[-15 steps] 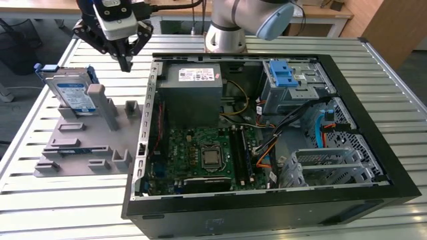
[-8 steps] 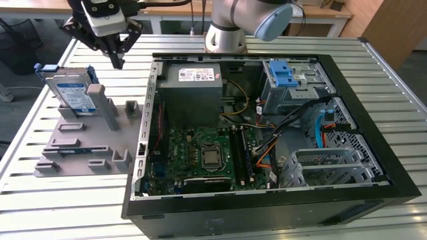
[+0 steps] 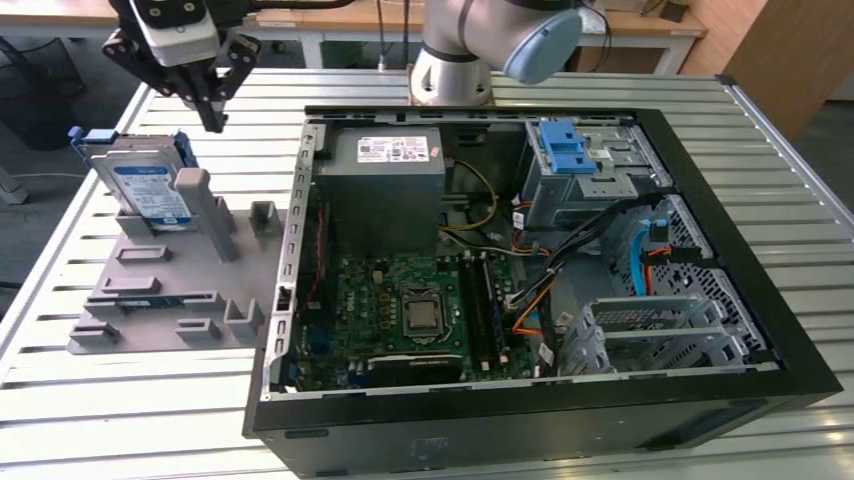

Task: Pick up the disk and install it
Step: 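Reach for the disk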

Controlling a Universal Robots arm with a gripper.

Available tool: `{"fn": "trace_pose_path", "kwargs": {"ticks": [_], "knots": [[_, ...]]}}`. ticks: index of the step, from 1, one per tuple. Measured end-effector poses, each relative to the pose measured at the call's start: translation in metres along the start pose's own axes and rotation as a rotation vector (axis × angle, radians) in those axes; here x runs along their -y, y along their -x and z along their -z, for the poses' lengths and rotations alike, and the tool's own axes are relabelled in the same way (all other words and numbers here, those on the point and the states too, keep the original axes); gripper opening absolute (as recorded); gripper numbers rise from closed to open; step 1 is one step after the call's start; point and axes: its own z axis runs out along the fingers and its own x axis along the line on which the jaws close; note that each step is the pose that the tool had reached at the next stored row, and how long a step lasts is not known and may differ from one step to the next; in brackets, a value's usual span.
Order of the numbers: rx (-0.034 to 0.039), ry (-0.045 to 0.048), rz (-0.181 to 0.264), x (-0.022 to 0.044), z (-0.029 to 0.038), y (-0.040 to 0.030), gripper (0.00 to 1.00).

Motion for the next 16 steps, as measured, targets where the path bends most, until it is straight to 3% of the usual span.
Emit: {"fn": "trace_pose_path", "kwargs": {"ticks": [7, 13, 16], "knots": [[0.0000, 0.0001, 0.001, -0.0015, -0.0036, -0.0308, 0.11], [0.0001, 0.0002, 0.001, -0.0094, -0.0072, -0.0558, 0.11], [0.0001, 0.0001, 0.001, -0.0100, -0.0097, -0.0674, 0.11]]}}
